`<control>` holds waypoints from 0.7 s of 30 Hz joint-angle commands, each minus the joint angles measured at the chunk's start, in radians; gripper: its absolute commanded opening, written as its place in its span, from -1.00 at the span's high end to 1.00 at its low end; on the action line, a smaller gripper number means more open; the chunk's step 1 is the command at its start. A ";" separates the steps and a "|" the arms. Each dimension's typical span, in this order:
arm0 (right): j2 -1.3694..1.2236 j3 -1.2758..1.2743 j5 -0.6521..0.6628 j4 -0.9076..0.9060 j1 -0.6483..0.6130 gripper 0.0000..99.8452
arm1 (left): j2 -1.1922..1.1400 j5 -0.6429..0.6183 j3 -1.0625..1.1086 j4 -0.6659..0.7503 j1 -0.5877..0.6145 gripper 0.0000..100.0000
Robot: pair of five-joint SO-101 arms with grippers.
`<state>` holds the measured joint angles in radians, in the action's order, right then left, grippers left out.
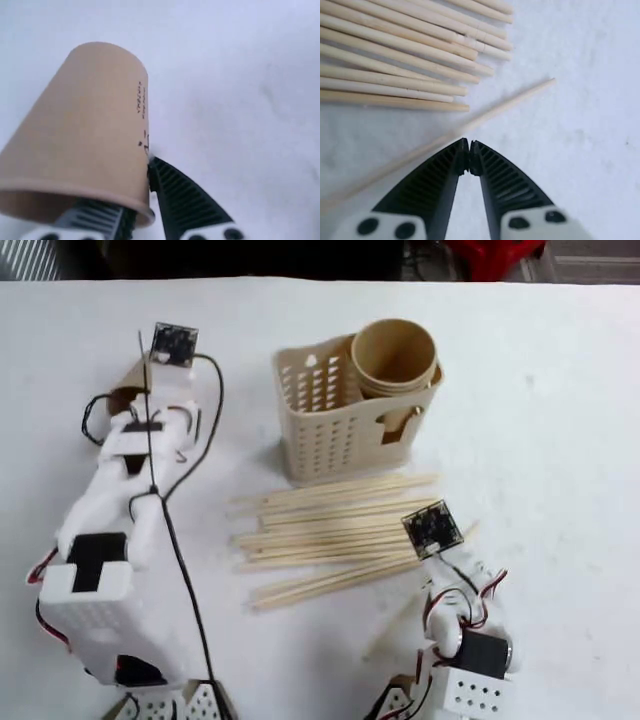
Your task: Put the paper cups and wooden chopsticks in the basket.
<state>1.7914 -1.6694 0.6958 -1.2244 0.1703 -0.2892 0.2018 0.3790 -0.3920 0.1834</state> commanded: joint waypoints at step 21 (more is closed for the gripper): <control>0.008 -0.011 0.011 -0.001 -0.002 0.96 | 0.728 -0.003 -0.568 -1.069 -0.280 0.95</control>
<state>1.7914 -1.6694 0.6958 -1.2244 0.1703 0.3521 0.2018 -0.1258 -1.4446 -0.0008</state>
